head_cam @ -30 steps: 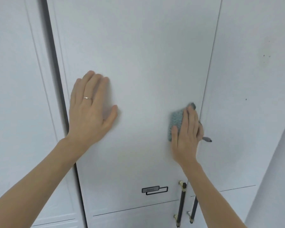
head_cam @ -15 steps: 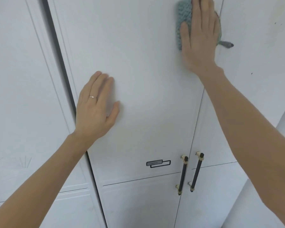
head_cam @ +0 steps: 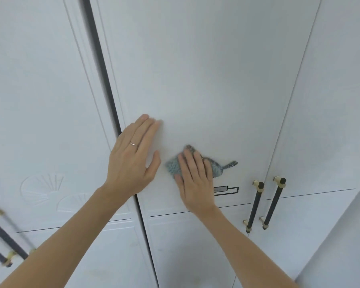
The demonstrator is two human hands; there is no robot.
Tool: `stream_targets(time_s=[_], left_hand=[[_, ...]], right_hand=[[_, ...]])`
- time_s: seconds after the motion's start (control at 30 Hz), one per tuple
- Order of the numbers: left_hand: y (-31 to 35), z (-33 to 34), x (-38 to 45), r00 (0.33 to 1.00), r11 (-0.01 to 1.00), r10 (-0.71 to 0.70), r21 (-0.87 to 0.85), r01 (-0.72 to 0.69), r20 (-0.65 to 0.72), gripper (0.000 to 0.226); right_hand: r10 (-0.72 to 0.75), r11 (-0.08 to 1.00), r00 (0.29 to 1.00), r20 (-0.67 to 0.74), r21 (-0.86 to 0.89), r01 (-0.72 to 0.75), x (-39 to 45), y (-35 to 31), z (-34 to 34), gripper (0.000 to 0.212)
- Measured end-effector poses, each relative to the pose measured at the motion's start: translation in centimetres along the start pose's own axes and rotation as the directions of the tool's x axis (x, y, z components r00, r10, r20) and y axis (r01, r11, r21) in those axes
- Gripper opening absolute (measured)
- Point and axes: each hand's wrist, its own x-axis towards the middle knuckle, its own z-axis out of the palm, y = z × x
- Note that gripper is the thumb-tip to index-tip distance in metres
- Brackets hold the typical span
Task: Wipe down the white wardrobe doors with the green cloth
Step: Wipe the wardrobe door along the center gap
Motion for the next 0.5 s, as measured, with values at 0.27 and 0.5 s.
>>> stream_targets(time_s=[0.27,0.5], left_hand=[[-3.4,-0.8,-3.4,0.996,0.997,0.081,-0.005,-0.081,0.038,0.051],[-4.4,-0.3,-3.4,0.996,0.995,0.089,-0.055,-0.089,0.006,0.047]], right_hand=[[-0.174,0.982,0.984,0.038,-0.063,0.176,-3.0,-0.3,1.6,0.059],[0.447,0.894,0.868,-0.214,0.113,-0.433,4.8,-4.8,1.1,0.055]])
